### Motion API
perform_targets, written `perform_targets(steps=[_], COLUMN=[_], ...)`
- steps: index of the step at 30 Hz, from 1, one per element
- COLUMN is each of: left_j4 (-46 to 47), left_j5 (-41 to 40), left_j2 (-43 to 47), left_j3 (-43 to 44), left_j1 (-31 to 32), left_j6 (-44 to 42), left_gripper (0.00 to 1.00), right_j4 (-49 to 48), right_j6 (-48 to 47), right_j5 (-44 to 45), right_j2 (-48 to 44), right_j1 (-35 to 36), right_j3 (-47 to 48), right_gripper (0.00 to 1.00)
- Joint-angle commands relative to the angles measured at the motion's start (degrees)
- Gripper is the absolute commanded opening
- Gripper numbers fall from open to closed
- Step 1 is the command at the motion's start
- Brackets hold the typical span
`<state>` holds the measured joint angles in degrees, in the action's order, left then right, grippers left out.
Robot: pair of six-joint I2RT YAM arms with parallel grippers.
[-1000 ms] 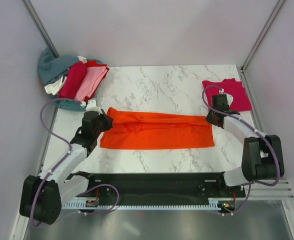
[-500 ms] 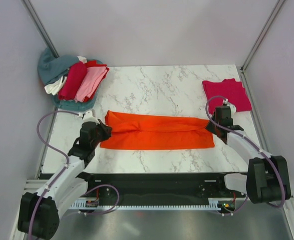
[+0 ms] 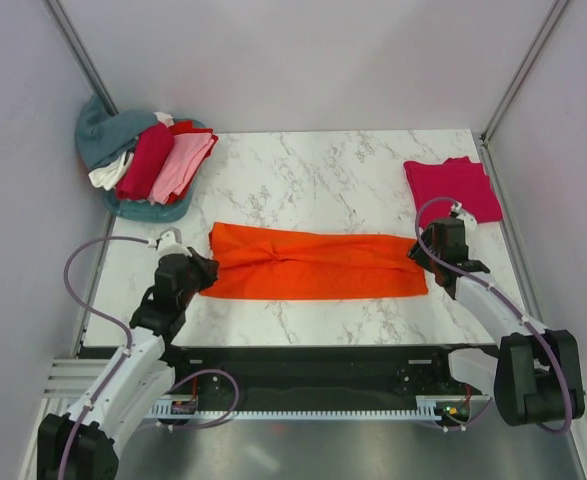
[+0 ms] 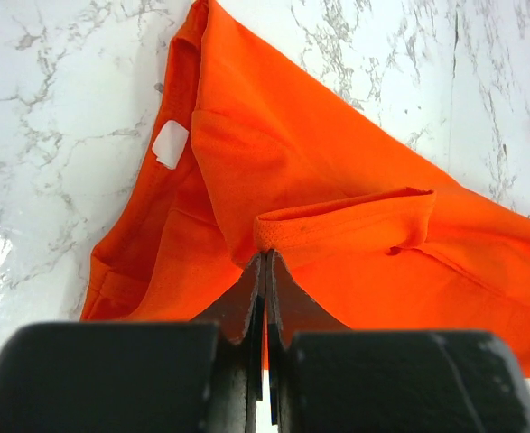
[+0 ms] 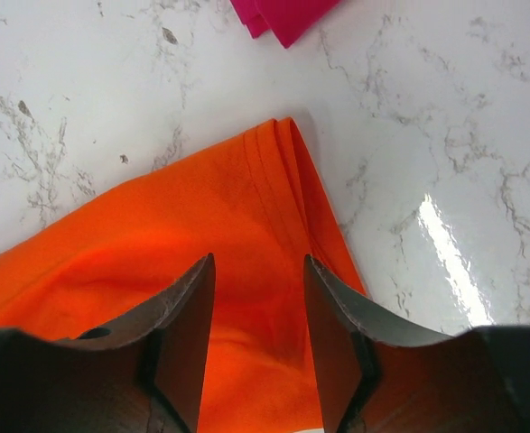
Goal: Fold and stack the t-shirts
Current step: Fold the tshirt
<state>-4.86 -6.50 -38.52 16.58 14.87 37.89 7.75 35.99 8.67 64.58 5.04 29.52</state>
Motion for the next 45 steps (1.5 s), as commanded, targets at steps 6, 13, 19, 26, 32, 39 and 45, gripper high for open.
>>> perform_targets(steps=[6,13,19,26,32,39,45], left_j4=[-1.91,-1.03,-0.85,-0.85,-0.32,0.2,0.91], left_j5=[-4.84,-2.38,-2.11,-1.23,-0.35,0.61,2.11], left_j2=[2.14,-1.2,-1.29,-1.2,-1.82,-1.73,-1.82], left_j3=[-1.11,0.38,1.79,3.63,4.34,4.16,4.16], left_j1=[-0.02,-0.11,-0.11,-0.02,-0.02,-0.02,-0.02], left_j6=[3.07,1.58,0.35,-0.27,-0.18,-0.18,0.08], left_gripper=[0.02,0.02,0.02,0.02,0.02,0.02,0.02], right_j4=[0.16,0.34,6.38,14.05,13.35,12.82,11.33], right_j6=[-0.65,-1.19,0.31,6.45,18.31,30.44,36.78], right_j5=[1.35,-0.4,-0.5,-1.19,-1.55,-0.5,3.54], right_j2=[3.89,8.02,5.39,0.05,-8.14,-9.03,-9.47], right_j1=[0.24,0.24,0.41,1.11,4.01,5.16,5.16], right_j3=[6.16,7.93,6.25,2.84,-2.18,-5.52,-6.49], right_gripper=[0.58,0.5,0.47,0.49,0.5,0.49,0.47])
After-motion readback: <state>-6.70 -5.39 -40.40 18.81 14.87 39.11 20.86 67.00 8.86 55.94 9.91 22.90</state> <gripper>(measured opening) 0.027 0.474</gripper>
